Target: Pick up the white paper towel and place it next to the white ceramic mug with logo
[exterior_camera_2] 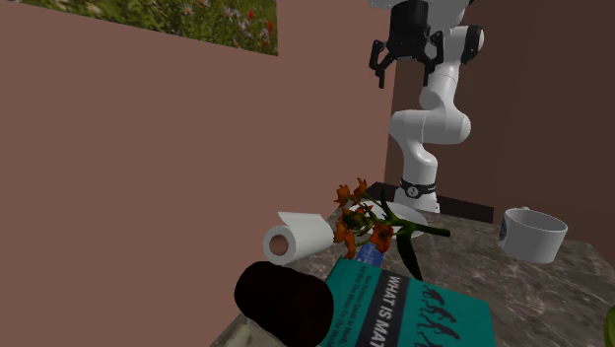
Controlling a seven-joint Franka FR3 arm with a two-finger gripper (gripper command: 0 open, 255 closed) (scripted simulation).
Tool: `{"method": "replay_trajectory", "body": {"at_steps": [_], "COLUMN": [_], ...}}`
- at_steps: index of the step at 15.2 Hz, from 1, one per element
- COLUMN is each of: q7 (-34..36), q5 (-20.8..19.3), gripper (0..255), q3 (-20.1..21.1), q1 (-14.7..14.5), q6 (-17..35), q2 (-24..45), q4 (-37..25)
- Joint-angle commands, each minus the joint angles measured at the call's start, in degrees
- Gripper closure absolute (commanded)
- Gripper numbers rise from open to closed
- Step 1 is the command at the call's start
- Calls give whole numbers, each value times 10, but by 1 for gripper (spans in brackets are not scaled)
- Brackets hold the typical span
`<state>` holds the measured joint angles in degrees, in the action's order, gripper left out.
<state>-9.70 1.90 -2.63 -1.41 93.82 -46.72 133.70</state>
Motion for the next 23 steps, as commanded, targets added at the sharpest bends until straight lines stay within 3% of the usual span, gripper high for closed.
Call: {"method": "replay_trajectory", "body": {"at_steps": [1, 8, 15, 19, 23], "q7": [0, 13, 48, 88, 156], "q5": [0, -38, -96, -152, -240], "gripper": [0, 0, 0, 0, 0], "q3": [0, 29, 61, 84, 113], "q1": [0, 9, 34, 62, 102], "q6": [0, 184, 369, 466, 546], "q2": [0, 59, 170, 251, 341], "q4": [0, 81, 114, 107, 80]}}
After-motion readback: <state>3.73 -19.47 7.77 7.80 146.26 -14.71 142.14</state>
